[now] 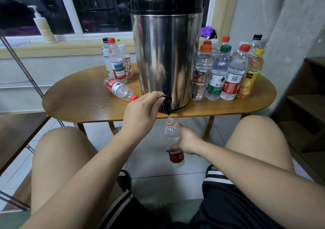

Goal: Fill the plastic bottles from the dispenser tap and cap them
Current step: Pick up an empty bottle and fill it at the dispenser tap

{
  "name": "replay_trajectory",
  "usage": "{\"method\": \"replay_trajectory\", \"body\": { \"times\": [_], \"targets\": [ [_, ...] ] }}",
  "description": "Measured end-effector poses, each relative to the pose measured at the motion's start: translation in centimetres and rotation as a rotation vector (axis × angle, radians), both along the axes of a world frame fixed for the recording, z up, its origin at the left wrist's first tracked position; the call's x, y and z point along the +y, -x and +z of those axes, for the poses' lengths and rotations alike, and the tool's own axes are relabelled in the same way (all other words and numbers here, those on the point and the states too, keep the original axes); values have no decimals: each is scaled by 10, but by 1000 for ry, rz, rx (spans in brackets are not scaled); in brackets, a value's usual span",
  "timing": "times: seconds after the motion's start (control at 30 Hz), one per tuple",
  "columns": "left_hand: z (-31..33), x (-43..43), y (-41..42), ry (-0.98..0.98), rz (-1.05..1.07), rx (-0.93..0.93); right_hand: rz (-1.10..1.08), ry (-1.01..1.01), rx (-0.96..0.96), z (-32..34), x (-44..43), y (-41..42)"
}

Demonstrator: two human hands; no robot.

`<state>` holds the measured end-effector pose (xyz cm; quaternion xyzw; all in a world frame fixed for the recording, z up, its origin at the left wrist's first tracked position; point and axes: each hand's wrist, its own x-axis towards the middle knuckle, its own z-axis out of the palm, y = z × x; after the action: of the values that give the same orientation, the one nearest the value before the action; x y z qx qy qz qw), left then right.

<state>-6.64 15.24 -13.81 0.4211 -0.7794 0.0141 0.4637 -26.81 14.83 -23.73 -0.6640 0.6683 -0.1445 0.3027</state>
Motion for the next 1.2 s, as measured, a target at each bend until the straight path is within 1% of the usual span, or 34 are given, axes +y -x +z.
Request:
{"method": "replay_trajectory", "body": {
  "times": [0.97,1.2],
  "targets": [
    [4,-5,0,3,5,-23,-16,-15,-16,3,0,-3],
    [12,-23,4,-57,-19,-7,-11,-1,-60,4,-3,-3]
  ]
}}
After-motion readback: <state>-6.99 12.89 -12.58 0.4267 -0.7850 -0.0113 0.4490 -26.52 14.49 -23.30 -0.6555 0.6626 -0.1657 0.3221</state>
